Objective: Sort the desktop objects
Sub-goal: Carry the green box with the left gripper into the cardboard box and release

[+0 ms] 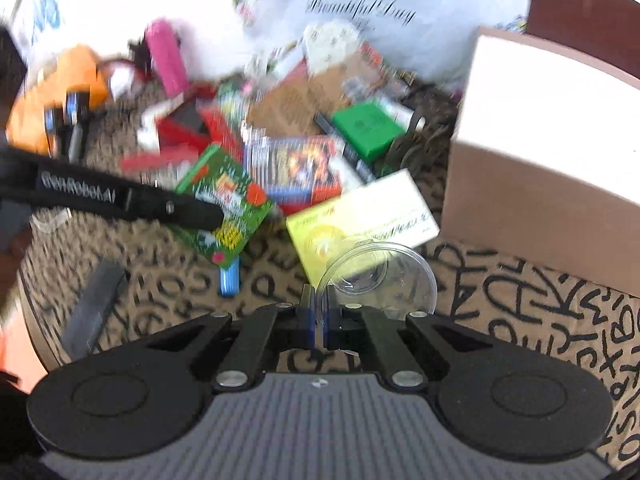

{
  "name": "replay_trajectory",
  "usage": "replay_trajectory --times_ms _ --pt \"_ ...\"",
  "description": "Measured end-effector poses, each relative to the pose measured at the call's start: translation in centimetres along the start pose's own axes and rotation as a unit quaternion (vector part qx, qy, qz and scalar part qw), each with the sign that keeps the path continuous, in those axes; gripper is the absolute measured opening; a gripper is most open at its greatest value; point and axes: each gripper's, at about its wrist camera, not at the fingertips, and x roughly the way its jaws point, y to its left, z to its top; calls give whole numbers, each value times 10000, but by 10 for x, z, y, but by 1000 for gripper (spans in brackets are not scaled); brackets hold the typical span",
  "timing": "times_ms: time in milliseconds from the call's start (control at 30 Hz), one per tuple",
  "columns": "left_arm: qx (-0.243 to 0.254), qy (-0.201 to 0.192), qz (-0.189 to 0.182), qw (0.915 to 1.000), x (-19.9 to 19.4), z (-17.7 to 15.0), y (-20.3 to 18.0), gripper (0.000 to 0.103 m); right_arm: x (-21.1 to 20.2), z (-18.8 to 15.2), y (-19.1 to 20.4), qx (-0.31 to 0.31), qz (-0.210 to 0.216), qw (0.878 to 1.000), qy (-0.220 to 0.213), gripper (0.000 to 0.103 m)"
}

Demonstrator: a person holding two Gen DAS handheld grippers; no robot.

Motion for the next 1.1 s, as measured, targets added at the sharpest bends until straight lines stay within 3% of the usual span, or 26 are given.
replay_trajectory --times_ms 233,400,567,733,1100 --pt "394 -505 -296 9975 -17 38 -28 19 -56 26 -16 417 -16 9943 -977 0" --pt "737 -714 -564 9931 -10 69 -60 19 -85 49 -37 493 -366 9855 -1580 0" --pt "1114 -825 -709 9878 9 91 -94 19 -94 67 -68 650 -806 9777 -1829 0" --pt "1308 -740 -774 9856 42 110 -120 19 -89 71 -99 828 -1181 9719 -1862 0" --pt "1562 -201 -751 9847 113 120 -143 19 -38 61 -146 1192 -1587 9717 -1284 1"
